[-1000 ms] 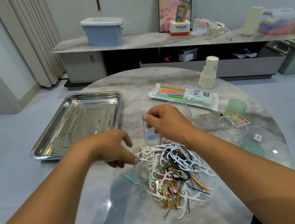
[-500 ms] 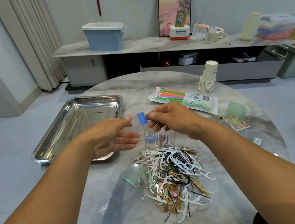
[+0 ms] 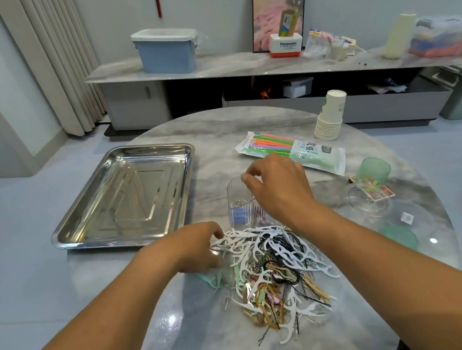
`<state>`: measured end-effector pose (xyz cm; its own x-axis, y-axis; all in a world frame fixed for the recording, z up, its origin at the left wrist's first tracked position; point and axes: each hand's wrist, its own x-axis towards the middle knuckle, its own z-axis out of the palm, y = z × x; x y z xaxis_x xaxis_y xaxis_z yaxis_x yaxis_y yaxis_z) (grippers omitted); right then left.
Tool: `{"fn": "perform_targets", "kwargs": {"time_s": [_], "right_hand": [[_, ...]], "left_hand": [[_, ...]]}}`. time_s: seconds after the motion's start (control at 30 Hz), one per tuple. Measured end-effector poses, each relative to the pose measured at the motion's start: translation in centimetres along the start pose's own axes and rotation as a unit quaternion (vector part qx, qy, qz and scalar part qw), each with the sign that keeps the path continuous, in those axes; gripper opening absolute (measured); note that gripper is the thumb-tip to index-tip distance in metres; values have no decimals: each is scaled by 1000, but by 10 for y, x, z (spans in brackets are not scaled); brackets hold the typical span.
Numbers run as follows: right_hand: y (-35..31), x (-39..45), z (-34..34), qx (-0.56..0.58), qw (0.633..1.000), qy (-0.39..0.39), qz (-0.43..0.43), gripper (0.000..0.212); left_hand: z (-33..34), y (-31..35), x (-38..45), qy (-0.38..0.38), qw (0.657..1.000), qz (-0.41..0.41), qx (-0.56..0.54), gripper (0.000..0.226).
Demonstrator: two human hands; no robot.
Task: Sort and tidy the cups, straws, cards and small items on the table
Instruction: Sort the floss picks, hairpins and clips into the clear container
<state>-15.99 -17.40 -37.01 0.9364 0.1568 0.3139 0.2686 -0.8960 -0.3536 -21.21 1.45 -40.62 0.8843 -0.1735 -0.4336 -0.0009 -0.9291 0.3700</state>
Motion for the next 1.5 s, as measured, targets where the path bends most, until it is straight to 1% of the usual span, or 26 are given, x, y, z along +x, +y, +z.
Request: {"fn": "perform_targets", "kwargs": {"time_s": [0.03,0.07,0.1,0.13,0.17,0.23,0.27,0.33,0.4,0.47,0.57,0.67,0.73,0.8,0.83,0.9,0.97,1.0,1.07,1.13,1.17,1.2,1.27,1.33,1.47,1.5], "right_hand": [[-1,2,-9,10,1000,18,1,24],[2,3,-19,21,1000,17,9,21],[5,4,-29,36,999,-9,23,18],[9,3,-39,48,996,-64,43,15],[16,2,-47,49,987,-138,60,14],[33,-6,-53,9,955,-285,77,8],[41,-14,-52,-14,939,-336,79,8],[54,-28,-41,-33,918,-387,76,21],[59,-40,-25,-19,923,-381,46,31],[61,-49,-10,-10,932,-363,-1,34],[65,-56,2,-40,935,-351,-22,19],[74,-57,1,-98,932,-349,6,9],[77,-56,-2,-140,935,-327,6,10],[73,-55,-2,-120,946,-301,-1,8],[69,-55,-2,-87,949,-302,-2,9],[59,-59,2,-61,941,-332,-16,32],[51,-66,9,-103,930,-351,-40,54],[49,-69,13,-114,929,-348,-48,59],[48,-71,19,-105,933,-340,-50,57],[47,-69,19,-82,934,-346,-38,52],[48,-68,18,-68,933,-353,-25,50],[48,-67,16,-54,931,-361,-9,50],[50,-65,14,-27,927,-374,24,51],[52,-63,13,-10,923,-381,40,46],[54,-54,4,47,911,-404,70,47],[56,-51,0,66,908,-405,82,44]], "left_hand": [[4,5,1,-5,999,32,0,63],[9,12,2,-11,998,63,-1,67],[13,19,2,-16,996,88,1,70],[18,26,3,-21,994,110,9,73],[22,32,4,-25,991,127,25,74],[29,41,5,-28,986,152,69,73],[31,43,6,-26,983,157,90,69],[33,45,6,-12,980,156,122,56],[30,43,7,-1,980,142,140,41],[26,38,8,10,980,123,155,30],[21,30,10,30,980,95,172,27],[19,24,10,44,978,79,189,27],[21,23,11,53,978,79,183,25],[22,27,12,62,982,87,153,22],[22,31,12,55,986,94,125,23],[23,40,9,2,991,107,74,35],[28,47,5,-48,989,110,87,48],[32,49,3,-57,986,111,113,54],[42,50,3,-45,978,121,163,68],[46,48,3,-17,975,132,180,86],[47,47,4,-7,975,133,178,90],[46,46,5,-3,977,130,171,89],[45,45,6,-4,981,120,156,77],[44,45,7,-6,982,115,149,67],[42,43,10,14,982,121,146,60],[42,42,10,19,982,123,140,58]]}}
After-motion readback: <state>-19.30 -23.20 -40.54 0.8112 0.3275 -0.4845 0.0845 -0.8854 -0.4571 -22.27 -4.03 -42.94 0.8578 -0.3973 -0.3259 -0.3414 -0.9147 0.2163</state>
